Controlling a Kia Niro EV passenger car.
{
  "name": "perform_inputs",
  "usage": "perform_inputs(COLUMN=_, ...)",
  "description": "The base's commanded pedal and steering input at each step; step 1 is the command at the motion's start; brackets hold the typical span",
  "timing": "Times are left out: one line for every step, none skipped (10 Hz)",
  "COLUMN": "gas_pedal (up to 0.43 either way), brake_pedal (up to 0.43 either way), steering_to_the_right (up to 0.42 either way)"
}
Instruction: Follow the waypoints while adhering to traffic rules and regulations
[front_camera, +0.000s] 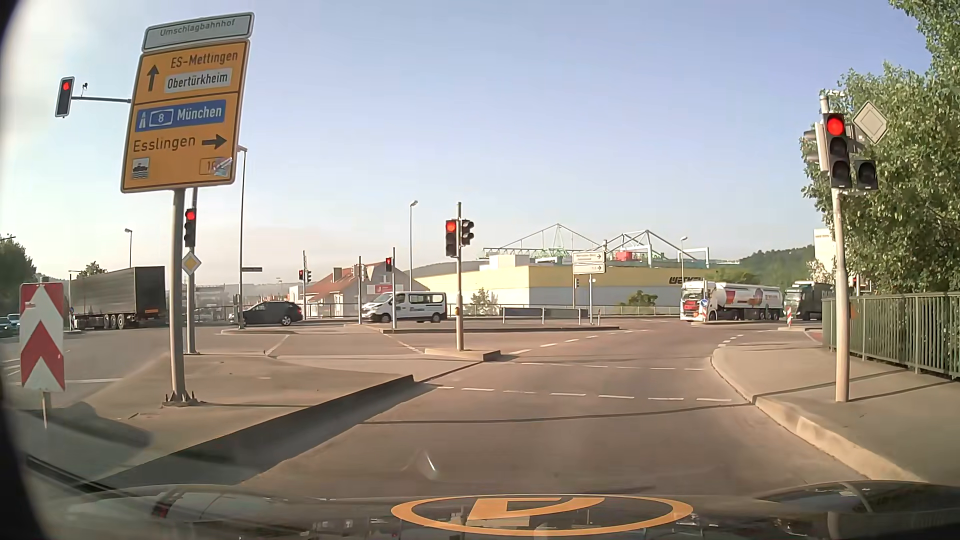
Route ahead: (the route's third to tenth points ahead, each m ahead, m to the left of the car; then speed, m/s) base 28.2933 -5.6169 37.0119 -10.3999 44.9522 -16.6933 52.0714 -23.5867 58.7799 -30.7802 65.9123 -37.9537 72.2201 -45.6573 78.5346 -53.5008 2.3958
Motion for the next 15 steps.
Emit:
perform_inputs(gas_pedal=0.0, brake_pedal=0.25, steering_to_the_right=0.098)
perform_inputs(gas_pedal=0.0, brake_pedal=0.25, steering_to_the_right=0.097)
perform_inputs(gas_pedal=0.0, brake_pedal=0.25, steering_to_the_right=0.097)
perform_inputs(gas_pedal=0.0, brake_pedal=0.25, steering_to_the_right=0.097)
perform_inputs(gas_pedal=0.0, brake_pedal=0.25, steering_to_the_right=0.097)
perform_inputs(gas_pedal=0.0, brake_pedal=0.244, steering_to_the_right=0.097)
perform_inputs(gas_pedal=0.0, brake_pedal=0.226, steering_to_the_right=0.096)
perform_inputs(gas_pedal=0.0, brake_pedal=0.22, steering_to_the_right=0.096)
perform_inputs(gas_pedal=0.0, brake_pedal=0.22, steering_to_the_right=0.093)
perform_inputs(gas_pedal=0.0, brake_pedal=0.22, steering_to_the_right=0.09)
perform_inputs(gas_pedal=0.0, brake_pedal=0.213, steering_to_the_right=0.09)
perform_inputs(gas_pedal=0.0, brake_pedal=0.213, steering_to_the_right=0.09)
perform_inputs(gas_pedal=0.0, brake_pedal=0.213, steering_to_the_right=0.089)
perform_inputs(gas_pedal=0.0, brake_pedal=0.207, steering_to_the_right=0.086)
perform_inputs(gas_pedal=0.0, brake_pedal=0.207, steering_to_the_right=0.085)
